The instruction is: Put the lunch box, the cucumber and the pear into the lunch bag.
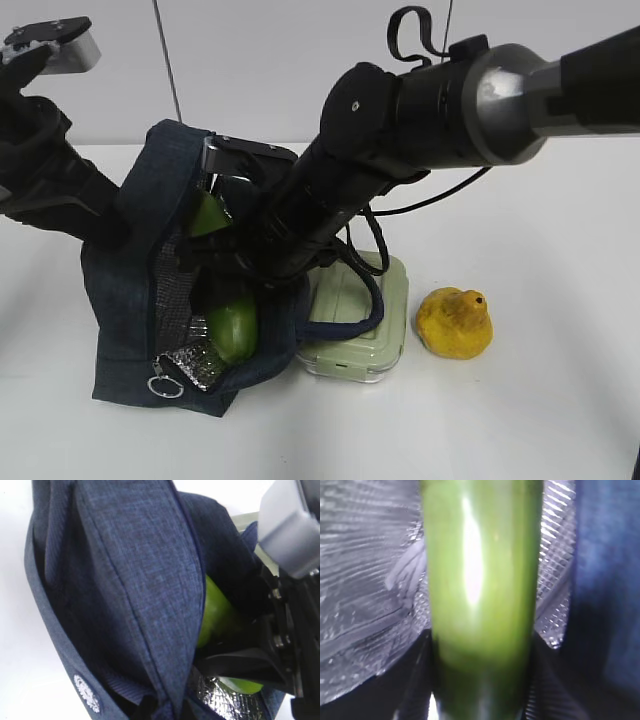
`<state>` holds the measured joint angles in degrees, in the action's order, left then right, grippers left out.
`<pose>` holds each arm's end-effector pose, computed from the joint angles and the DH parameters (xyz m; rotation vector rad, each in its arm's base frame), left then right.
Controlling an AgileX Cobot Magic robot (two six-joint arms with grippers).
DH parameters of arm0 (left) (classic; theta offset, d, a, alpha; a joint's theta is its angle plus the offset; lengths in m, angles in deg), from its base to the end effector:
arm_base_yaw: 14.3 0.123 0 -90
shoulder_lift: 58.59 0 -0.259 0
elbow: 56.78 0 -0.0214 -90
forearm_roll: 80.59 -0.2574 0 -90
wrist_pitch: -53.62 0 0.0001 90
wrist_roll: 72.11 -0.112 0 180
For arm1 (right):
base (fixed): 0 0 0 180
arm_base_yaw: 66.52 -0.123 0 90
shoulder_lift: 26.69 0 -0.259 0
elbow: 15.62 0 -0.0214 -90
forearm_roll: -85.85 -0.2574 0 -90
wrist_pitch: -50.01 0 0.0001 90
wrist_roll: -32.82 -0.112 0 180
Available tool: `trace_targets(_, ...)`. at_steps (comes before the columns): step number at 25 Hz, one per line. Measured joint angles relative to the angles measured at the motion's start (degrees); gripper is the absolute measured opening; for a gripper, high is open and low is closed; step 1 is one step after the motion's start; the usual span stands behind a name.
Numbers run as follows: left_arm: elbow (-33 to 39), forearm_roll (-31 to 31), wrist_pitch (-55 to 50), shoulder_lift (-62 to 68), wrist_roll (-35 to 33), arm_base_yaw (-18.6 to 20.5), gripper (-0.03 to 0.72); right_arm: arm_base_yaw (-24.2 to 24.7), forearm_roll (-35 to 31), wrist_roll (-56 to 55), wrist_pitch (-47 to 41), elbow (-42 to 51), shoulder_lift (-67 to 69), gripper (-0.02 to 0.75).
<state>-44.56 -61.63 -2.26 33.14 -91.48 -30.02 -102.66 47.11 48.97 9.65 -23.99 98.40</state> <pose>0.2830 -0.1110 0.2403 0.6474 2.6774 -0.4099 0.3278 0.2957 0.1494 -0.6456 2.6599 0.8361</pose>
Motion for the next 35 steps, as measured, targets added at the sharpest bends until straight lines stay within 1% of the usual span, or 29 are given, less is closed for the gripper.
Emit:
trace_targets(1, 0.00, 0.00, 0.00, 0.00, 0.00, 0.00, 0.024, 0.00, 0.01, 0.60, -0.23, -0.30, 0.00, 0.354)
trace_targets(3, 0.00, 0.00, 0.00, 0.00, 0.00, 0.00, 0.024, 0.00, 0.22, 1.66, -1.15, -1.40, 0.08, 0.405)
trace_targets(5, 0.00, 0.00, 0.00, 0.00, 0.00, 0.00, 0.024, 0.00, 0.30, 2.16, -2.01, -2.36, 0.08, 0.495)
trace_targets(6, 0.00, 0.00, 0.00, 0.00, 0.00, 0.00, 0.024, 0.00, 0.40, 2.30, -2.71, -3.17, 0.08, 0.552)
trace_targets(8, 0.00, 0.00, 0.00, 0.00, 0.00, 0.00, 0.024, 0.00, 0.44, 2.63, -3.99, -4.52, 0.08, 0.612)
trace_targets(11, 0.00, -0.05, 0.00, 0.00, 0.00, 0.00, 0.024, 0.00, 0.70, 2.77, -6.04, -6.91, 0.08, 0.619)
trace_targets(14, 0.00, -0.13, -0.12, 0.00, 0.00, 0.00, 0.024, 0.00, 2.88, 2.77, -9.82, -10.32, 0.08, 0.602)
trace_targets(16, 0.00, -0.13, -0.12, 0.00, 0.00, 0.00, 0.024, 0.00, 6.65, 1.69, -12.73, -12.80, -0.06, 0.593)
trace_targets(18, 0.00, -0.13, -0.12, 0.00, 0.00, 0.00, 0.024, 0.00, 12.30, -0.50, -14.51, -14.33, -1.04, 0.590)
trace_targets(21, 0.00, -0.13, -0.12, 0.00, 0.00, 0.00, 0.024, 0.00, 24.00, -6.15, -16.36, -14.95, -4.36, 0.585)
trace_targets(23, 0.00, -0.17, -0.18, 0.00, 0.00, 0.00, 0.024, 0.00, 32.97, -10.22, -18.49, -14.95, -7.30, 0.580)
trace_targets(27, 0.00, -0.29, -0.18, 0.00, 0.00, 0.00, 0.023, 0.00, 46.62, -15.68, -25.94, -15.04, -9.58, 0.573)
trace_targets(30, 0.00, -0.36, -0.23, 0.00, 0.00, 0.00, 0.023, 0.00, 52.19, -17.25, -29.18, -13.59, -9.62, 0.571)
trace_targets(35, 0.00, -0.36, -0.28, 0.00, 0.00, 0.00, 0.023, 2.19, 53.42, -19.33, -29.56, -6.69, -9.39, 0.571)
